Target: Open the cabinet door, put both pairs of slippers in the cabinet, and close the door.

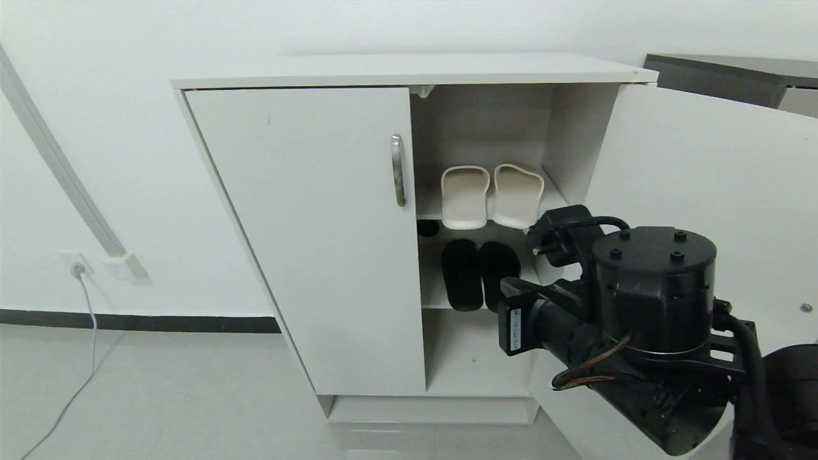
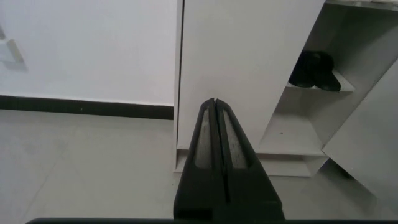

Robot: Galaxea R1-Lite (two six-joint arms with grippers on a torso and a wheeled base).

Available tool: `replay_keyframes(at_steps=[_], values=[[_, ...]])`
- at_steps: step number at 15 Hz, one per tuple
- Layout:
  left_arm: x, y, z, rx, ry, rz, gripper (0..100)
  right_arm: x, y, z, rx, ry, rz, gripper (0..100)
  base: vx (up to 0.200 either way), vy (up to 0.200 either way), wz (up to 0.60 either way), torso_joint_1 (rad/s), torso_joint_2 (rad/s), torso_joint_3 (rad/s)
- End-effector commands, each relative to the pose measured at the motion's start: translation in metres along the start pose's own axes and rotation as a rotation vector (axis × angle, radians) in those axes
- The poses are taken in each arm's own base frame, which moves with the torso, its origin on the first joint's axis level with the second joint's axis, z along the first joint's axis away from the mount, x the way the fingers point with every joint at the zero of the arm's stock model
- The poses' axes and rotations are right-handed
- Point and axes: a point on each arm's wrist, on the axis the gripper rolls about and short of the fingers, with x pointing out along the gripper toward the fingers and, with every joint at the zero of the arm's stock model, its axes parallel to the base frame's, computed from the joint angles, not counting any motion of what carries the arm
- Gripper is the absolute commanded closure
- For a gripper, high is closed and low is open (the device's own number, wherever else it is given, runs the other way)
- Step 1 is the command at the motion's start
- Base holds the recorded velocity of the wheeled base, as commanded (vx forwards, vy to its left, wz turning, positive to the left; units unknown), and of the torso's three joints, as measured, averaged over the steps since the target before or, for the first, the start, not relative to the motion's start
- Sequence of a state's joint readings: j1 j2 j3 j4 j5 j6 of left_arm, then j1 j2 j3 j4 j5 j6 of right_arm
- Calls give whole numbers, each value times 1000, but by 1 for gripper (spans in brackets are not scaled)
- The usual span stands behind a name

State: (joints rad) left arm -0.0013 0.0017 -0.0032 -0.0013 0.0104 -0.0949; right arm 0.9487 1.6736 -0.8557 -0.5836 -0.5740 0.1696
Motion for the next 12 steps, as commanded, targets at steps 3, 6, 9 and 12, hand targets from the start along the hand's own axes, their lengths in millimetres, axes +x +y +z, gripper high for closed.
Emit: replay_keyframes(at_steps=[3,6,9,12], values=[[0,0,0,-2,0,0,100,2,-1,-11,-22,33,-3,100,-67,0,0,1,2,1],[0,0,0,-2,0,0,100,4,-3,-17,-41,50,-13,100,0,0,0,0,0,0],[0,0,0,-2,0,2,100,6,-2,-22,-50,64,-17,100,0,0,0,0,0,0],[0,0,0,-2,0,2,100,5,-3,-22,-53,65,-19,100,0,0,0,0,0,0]])
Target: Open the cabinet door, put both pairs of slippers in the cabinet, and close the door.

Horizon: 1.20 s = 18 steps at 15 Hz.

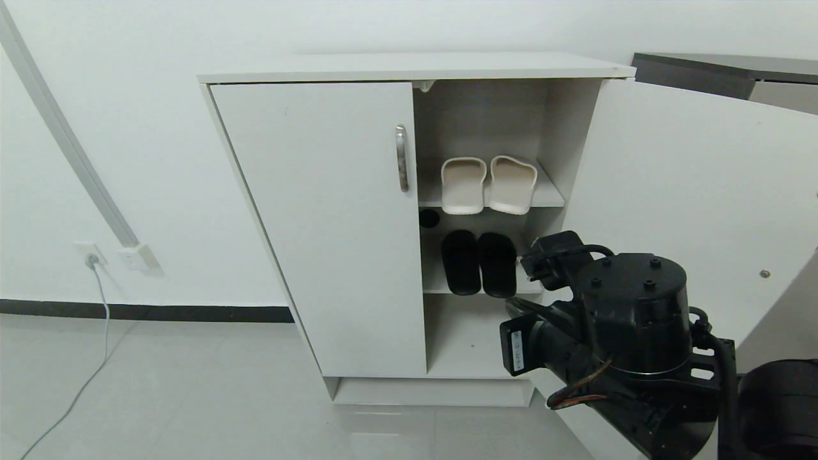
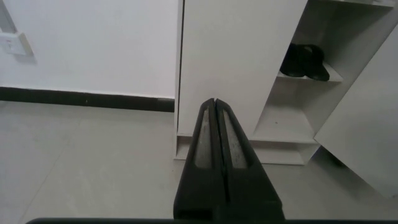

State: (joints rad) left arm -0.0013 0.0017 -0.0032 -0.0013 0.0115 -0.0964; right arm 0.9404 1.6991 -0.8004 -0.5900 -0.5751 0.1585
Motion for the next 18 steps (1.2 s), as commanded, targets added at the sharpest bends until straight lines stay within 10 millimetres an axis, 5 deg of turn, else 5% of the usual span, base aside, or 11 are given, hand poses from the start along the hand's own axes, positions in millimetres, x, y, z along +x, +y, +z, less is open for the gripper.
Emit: replay_keyframes(at_steps=[1,7,18], values=[[0,0,0,0,-2,0,100,1,1,-1,-2,4,2,100,0,0,0,0,0,0],[0,0,0,0,0,0,100,1,0,-3,-7,12,2,100,0,0,0,0,-23,-22],[0,0,0,0,0,0,100,1,1,-4,-10,14,2,100,0,0,0,65,-409,-346]])
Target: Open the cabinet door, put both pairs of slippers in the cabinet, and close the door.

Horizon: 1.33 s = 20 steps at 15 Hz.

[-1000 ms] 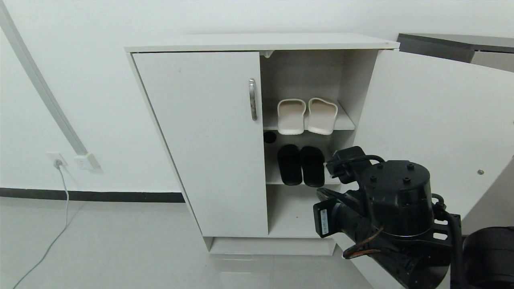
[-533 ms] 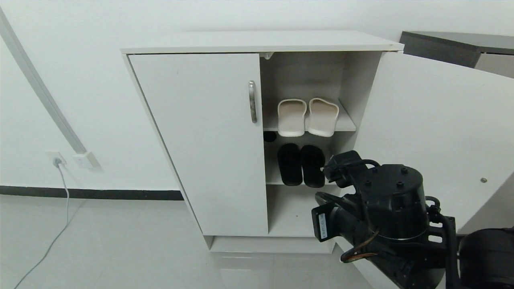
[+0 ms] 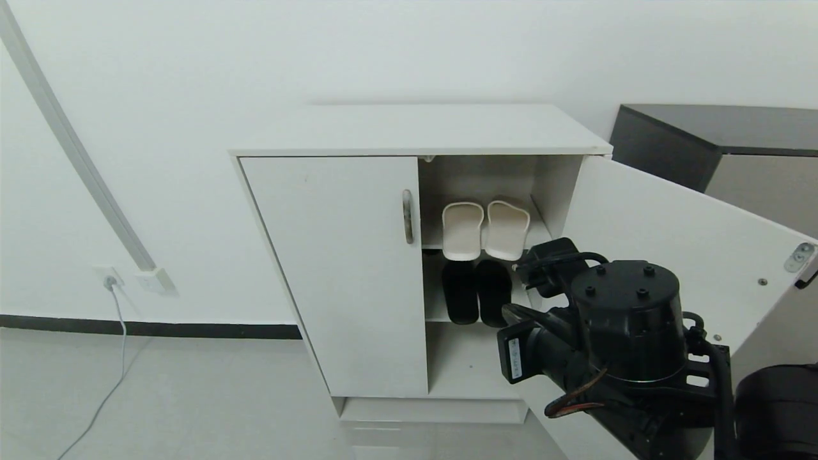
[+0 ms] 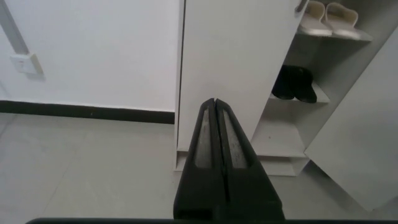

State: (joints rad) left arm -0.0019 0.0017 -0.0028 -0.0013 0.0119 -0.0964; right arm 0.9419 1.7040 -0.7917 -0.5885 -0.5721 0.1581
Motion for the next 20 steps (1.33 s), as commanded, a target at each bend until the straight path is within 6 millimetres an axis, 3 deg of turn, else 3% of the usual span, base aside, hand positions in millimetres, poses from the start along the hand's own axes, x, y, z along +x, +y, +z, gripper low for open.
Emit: replay_keyframes(at_steps=[1,20], values=[[0,0,0,0,-1,1,100,0,1,0,-1,1,1,100,0,0,0,139,-456,-330],[0,0,0,0,-1,-1,100,0,0,0,-1,1,0,100,0,0,0,203,-520,-318]])
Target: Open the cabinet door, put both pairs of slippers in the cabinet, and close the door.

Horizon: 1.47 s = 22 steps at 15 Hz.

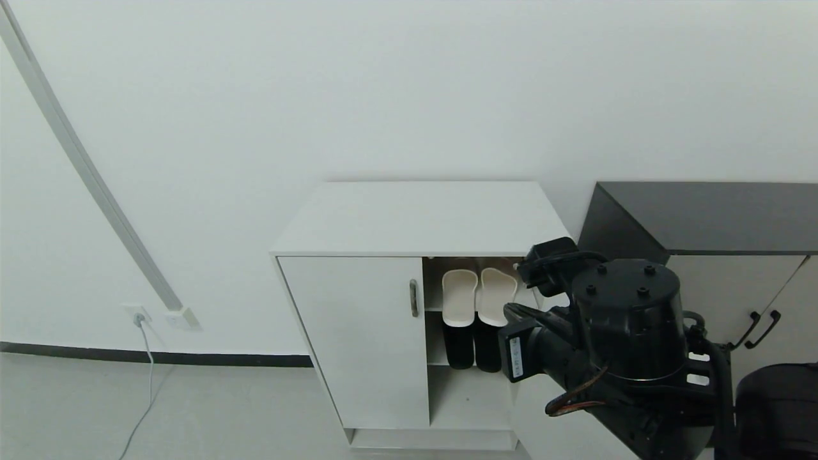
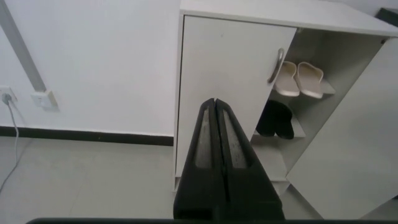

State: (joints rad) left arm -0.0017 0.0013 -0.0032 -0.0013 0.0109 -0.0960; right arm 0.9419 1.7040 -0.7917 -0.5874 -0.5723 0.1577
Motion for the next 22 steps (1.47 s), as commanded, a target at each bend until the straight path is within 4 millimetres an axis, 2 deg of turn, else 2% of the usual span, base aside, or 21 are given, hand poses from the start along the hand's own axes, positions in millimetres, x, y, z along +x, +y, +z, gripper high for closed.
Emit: replay_keyframes(at_steps=[1,6,12,19,22], values=[[0,0,0,-1,0,0,100,0,0,0,-4,1,-2,100,0,0,0,276,-613,-344],[0,0,0,-1,0,0,100,-1,-3,-1,-9,0,-9,100,0,0,0,208,-464,-257],[0,0,0,1,0,0,100,-1,-4,-1,-12,1,-12,100,0,0,0,7,-14,-8],[0,0,0,-1,0,0,100,1,-13,4,-8,-12,-44,100,0,0,-600,6,1,0],[0,0,0,-1,0,0,100,6,-23,6,2,-15,-79,100,0,0,0,0,0,0]])
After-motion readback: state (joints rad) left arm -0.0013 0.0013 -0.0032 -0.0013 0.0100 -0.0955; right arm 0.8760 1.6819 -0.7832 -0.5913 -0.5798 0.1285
